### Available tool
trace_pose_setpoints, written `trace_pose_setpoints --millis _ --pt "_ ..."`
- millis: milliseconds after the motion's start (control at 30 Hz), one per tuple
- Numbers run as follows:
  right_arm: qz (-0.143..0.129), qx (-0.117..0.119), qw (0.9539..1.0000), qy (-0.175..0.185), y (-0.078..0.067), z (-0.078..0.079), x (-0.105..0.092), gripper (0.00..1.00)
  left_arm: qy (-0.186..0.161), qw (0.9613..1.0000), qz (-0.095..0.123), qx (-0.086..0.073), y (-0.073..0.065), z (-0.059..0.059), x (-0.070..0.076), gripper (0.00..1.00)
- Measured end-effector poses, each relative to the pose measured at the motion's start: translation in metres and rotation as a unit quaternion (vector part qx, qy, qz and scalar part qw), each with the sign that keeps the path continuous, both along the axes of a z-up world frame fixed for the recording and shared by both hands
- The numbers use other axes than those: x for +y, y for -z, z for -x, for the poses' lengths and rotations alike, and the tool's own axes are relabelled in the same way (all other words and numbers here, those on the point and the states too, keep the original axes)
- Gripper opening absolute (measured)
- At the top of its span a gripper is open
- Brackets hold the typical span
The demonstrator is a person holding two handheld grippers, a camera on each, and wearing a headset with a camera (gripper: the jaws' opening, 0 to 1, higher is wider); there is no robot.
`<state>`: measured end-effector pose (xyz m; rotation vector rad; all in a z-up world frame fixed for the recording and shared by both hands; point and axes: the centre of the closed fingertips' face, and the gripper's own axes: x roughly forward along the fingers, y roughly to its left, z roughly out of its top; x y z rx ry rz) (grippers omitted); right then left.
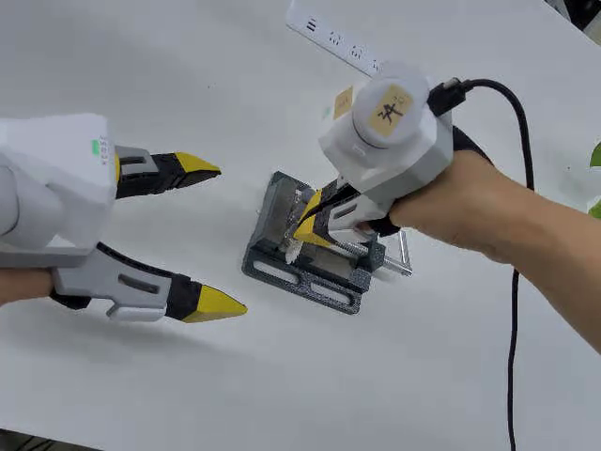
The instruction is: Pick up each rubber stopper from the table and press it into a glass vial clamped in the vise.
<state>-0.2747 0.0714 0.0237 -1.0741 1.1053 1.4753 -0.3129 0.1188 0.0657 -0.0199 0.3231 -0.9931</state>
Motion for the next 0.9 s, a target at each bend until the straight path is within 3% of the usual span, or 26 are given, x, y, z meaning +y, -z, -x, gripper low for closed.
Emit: trace_pose_setpoints --millis 300,533,733,900 --pt "0.026 -0.002 0.9995 -0.020 0.000 0.000 0.001 0.02 0.005 1.0000 0.001 -0.003 -0.007 0.000 -0.004 0.80" --pt "-0.004 -0.007 1.0000 0.001 -0.001 -0.001 -0.001 0.03 0.010 0.9999 -0.005 -0.006 -0.013 0.003 -0.005 0.80" --pt "-0.011 -0.015 0.9998 -0.008 -0.002 -0.001 0.000 0.02 0.010 0.9999 -0.011 -0.005 -0.016 0.008 -0.004 0.80" --pt "-0.025 -0.013 0.9996 0.006 -0.003 -0.002 -0.002 0.02 0.008 0.9999 -0.015 -0.004 -0.018 0.011 -0.002 0.80"
